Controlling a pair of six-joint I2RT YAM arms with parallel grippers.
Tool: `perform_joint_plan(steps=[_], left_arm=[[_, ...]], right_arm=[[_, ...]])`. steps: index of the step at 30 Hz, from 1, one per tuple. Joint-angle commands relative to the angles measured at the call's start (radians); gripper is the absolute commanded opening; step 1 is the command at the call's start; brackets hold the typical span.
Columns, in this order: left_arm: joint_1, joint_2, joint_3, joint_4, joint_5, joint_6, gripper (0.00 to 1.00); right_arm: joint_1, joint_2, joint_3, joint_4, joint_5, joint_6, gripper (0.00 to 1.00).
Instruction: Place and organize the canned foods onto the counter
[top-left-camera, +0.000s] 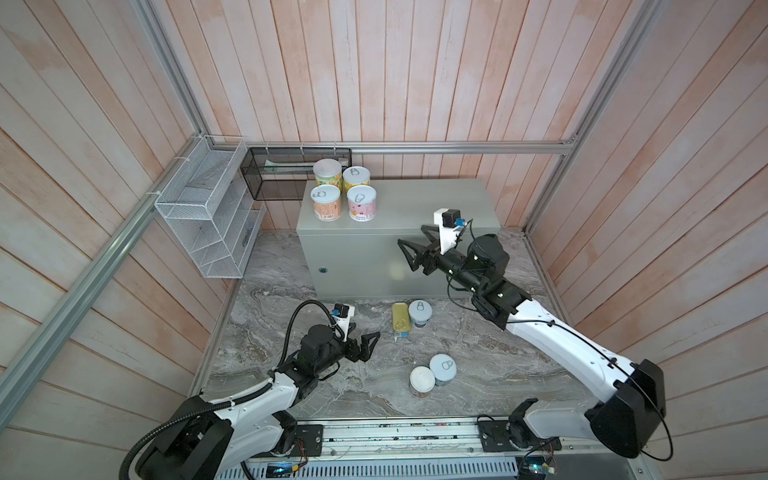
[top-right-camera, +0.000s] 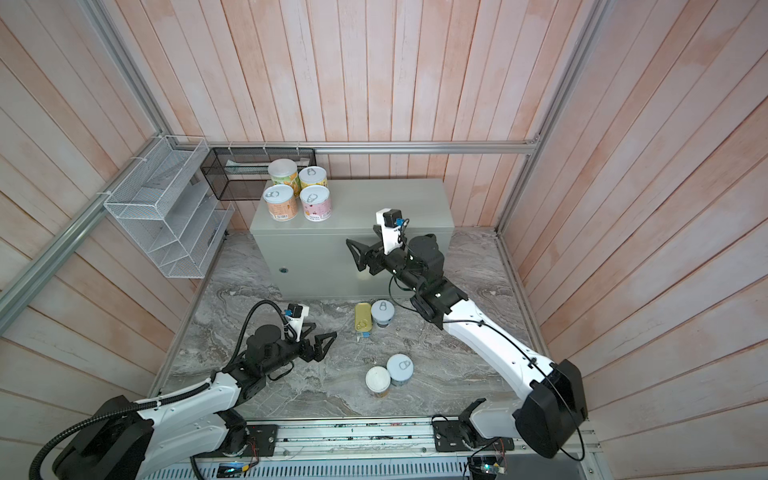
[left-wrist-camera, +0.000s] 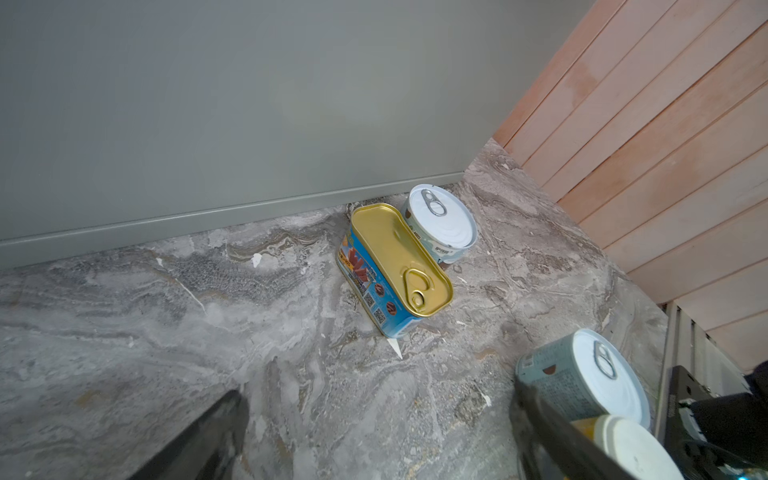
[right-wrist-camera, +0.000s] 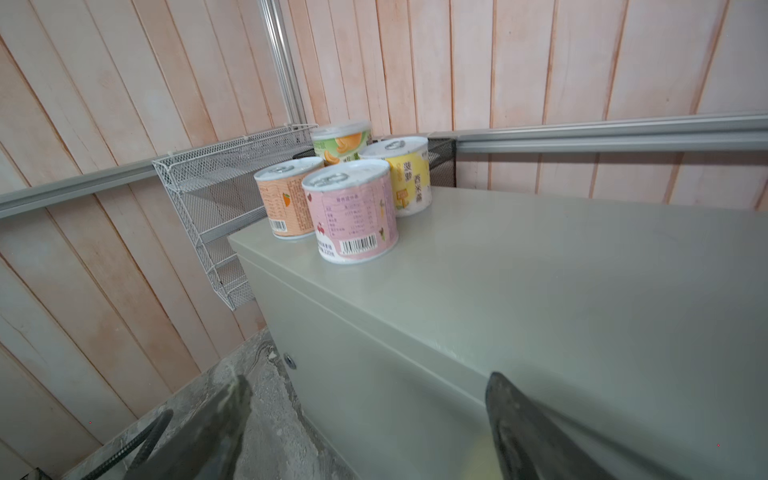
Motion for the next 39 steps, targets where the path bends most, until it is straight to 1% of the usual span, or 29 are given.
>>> perform_joint_plan(steps=[1,3,4,6,8,10,14,18,22,27,32,34,37,39], left_arm=[[-0.029,0.011,0.047,-0.026,0.012,0.061,1.0],[-0.048,0.008,0.054,-0.038,-0.009,0.073,1.0],[-0.053,0.005,0.054,-0.038,-0.014,0.076,1.0],[-0.06,-0.002,0.051,-0.035,-0.016,0.072,1.0],[-0.065,-0.007,0.049,-0.032,-0.019,0.067,1.0],[-0.069,-0.011,0.045,-0.029,-0.027,0.066,1.0],[-0.069,-0.016,0.045,-0.043,-0.063,0.07,1.0],[-0.069,-0.021,0.044,-0.05,-0.087,0.07,1.0],[-0.069,-0.027,0.038,-0.048,-0.101,0.062,1.0],[-0.069,-0.024,0.036,-0.048,-0.129,0.056,1.0],[-0.068,-0.009,0.042,-0.046,-0.133,0.055,1.0],[-0.069,-0.004,0.044,-0.046,-0.127,0.055,1.0],[-0.069,-0.009,0.044,-0.058,-0.131,0.065,1.0],[-0.068,-0.019,0.048,-0.073,-0.126,0.078,1.0]], right_arm=[[0.007,-0.08,-0.107,-0.021,0.076,0.105,0.88],[0.01,-0.137,-0.182,-0.029,0.04,0.16,0.88],[0.017,-0.163,-0.22,-0.039,0.046,0.184,0.88],[0.04,-0.211,-0.273,-0.081,0.106,0.21,0.88],[0.058,-0.244,-0.302,-0.162,0.168,0.241,0.88],[0.075,-0.268,-0.314,-0.255,0.19,0.259,0.87],[0.15,-0.287,-0.319,-0.404,0.252,0.316,0.84],[0.235,-0.264,-0.269,-0.623,0.283,0.376,0.8],[0.311,-0.271,-0.252,-0.742,0.253,0.446,0.74],[0.423,-0.268,-0.222,-0.88,0.244,0.509,0.74],[0.517,-0.234,-0.184,-0.974,0.252,0.549,0.73],[0.525,-0.233,-0.188,-0.984,0.254,0.567,0.74],[0.527,-0.254,-0.215,-0.947,0.236,0.576,0.73],[0.528,-0.278,-0.235,-0.933,0.257,0.595,0.75]])
